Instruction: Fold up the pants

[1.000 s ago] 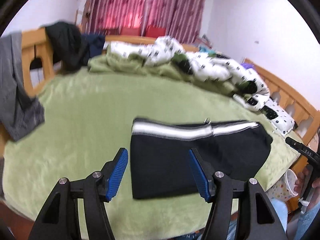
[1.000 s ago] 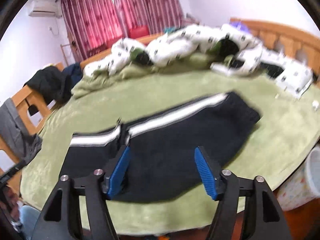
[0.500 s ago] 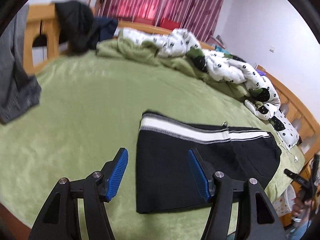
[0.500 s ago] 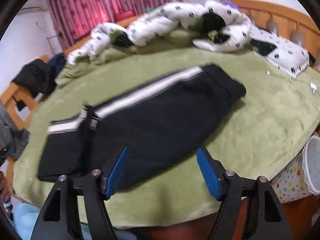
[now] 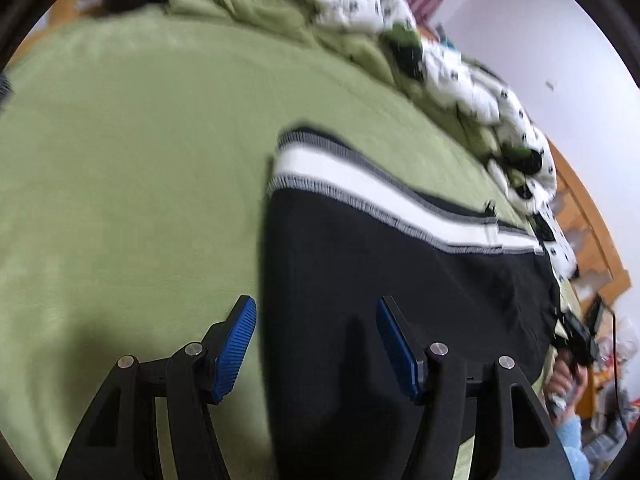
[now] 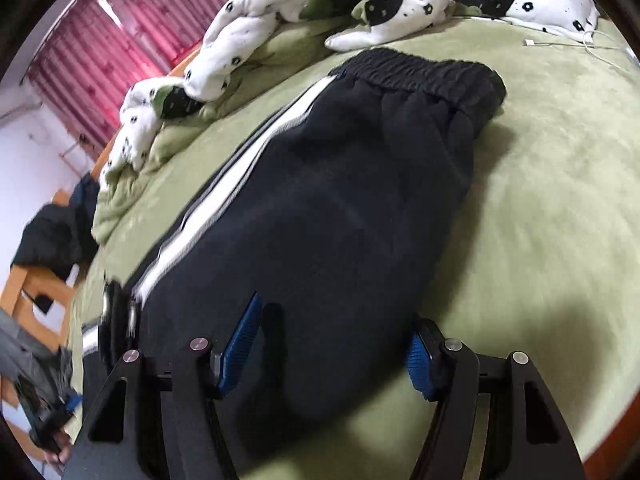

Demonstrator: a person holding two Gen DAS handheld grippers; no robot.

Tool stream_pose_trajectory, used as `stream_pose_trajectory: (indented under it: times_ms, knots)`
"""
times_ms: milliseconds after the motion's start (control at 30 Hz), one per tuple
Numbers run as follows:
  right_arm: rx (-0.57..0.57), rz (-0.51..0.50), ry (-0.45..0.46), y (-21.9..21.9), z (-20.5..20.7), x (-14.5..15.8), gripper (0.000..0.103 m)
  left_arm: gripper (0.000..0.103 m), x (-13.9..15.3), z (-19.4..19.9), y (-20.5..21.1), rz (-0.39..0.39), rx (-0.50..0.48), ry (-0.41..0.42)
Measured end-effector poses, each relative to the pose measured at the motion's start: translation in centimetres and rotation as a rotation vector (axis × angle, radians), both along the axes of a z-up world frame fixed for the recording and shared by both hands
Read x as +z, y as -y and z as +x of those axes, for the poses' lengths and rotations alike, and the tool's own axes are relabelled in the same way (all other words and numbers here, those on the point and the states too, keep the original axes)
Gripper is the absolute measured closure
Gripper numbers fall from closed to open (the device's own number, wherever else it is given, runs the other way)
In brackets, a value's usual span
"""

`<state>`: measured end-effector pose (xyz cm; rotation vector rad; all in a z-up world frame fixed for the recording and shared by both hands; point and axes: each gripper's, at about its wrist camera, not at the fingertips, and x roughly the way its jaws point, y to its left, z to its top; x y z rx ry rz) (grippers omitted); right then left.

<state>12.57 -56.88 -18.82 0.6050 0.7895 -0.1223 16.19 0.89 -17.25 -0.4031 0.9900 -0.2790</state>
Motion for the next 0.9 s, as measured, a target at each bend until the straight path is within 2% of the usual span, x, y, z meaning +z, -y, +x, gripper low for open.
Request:
stream_pose_trajectory:
  times_ms: [33,133,233,267,300,333,367,400,467,533,633,800,900]
  knots:
    - [-0.004,0.005,0.001,0.3,0.5,0.1,0.037,0.045,-0.8,0.8,0.3,-0.003,-0.018,-0.018]
    - [-0.003,0.012,-0.001,0.7,2.3,-0.2,0.037,0.045,-1.1,1.5,0.8,-0.007,-0.036,0.026]
    - [0.020,-0.047,-0.011,0.2,3.5,-0.2,0.037,0.046,-1.3,2.4,1.3,-0.030,-0.040,0.018]
    - [0.022,-0.080,-0.021,-0.1,4.0,-0.1,0.042,0.049,-1.3,2.7,1.5,-0.039,-0.033,0.011]
    - [0.019,-0.110,-0.035,-0.3,4.4,0.0,0.052,0.062,-1.3,3.1,1.8,-0.038,-0.024,0.001]
    - [0.010,-0.138,-0.042,-0.6,4.7,0.3,0.058,0.067,-1.2,3.5,2.0,-0.022,-0.010,-0.024]
    - [-0.005,-0.163,-0.034,-0.7,4.7,0.8,0.071,0.075,-0.9,3.8,2.1,-0.029,-0.010,-0.037]
    - [-0.010,-0.178,-0.024,-0.8,4.6,1.2,0.079,0.084,-0.6,3.7,2.0,-0.043,-0.004,-0.037]
    - [-0.022,-0.250,0.027,-2.2,4.2,3.3,0.084,0.093,0.7,3.3,1.7,-0.087,0.020,-0.021]
    - [-0.028,-0.322,0.074,-3.8,3.7,5.5,0.086,0.094,2.6,2.7,1.6,-0.131,0.014,0.038]
    - [-0.039,-0.380,0.135,-6.5,3.4,8.9,0.087,0.094,5.5,2.1,2.0,-0.114,0.007,0.114]
    - [-0.026,-0.348,0.212,-9.6,3.4,14.1,0.088,0.094,8.5,2.2,-0.2,-0.161,0.003,0.169]
    - [0.010,-0.295,0.245,-11.7,3.8,15.9,0.088,0.094,10.3,2.0,-2.8,-0.090,0.035,0.197]
